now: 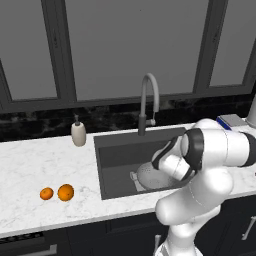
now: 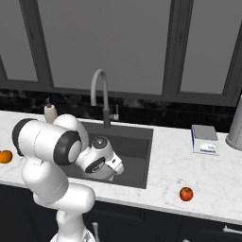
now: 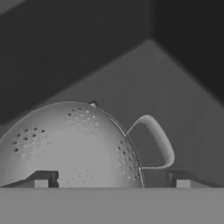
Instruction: Put the colander in the sink, put the apple, orange, tangerine in the colander, and turn on the sink faucet and pour water over the colander.
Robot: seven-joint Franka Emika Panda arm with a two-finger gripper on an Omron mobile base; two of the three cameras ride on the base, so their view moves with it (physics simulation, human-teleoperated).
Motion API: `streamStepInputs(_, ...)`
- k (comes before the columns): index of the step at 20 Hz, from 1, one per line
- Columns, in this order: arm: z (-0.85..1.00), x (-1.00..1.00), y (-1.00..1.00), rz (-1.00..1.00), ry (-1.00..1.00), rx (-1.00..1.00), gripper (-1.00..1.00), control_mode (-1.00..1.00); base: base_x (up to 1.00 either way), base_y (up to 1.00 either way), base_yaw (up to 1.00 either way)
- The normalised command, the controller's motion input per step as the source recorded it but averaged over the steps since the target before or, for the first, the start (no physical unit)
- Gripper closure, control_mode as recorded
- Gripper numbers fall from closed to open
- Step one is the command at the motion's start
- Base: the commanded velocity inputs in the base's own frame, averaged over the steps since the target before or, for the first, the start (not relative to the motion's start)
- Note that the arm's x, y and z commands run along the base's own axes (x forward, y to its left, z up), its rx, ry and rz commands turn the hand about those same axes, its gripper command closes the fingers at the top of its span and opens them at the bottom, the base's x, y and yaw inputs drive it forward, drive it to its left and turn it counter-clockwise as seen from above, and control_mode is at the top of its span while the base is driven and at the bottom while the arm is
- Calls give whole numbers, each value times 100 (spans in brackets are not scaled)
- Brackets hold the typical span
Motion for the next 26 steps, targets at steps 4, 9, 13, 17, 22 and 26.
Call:
streamStepInputs(4,47,0,-12,0,2,0,-100,-100,0,0,0)
streamStepInputs(9,43,-33,-32,0,5,-4,-100,-100,0,0,0)
streamStepInputs(13,68,-27,-22,0,13,-4,-100,-100,0,0,0)
streamStepInputs(17,63,-32,-13,0,16,-6,-100,-100,0,0,0)
streamStepInputs(22,18,-64,-19,0,11,-3,-100,-100,0,0,0)
streamStepInputs(26,1,-62,-40,0,4,0,-100,-100,0,0,0)
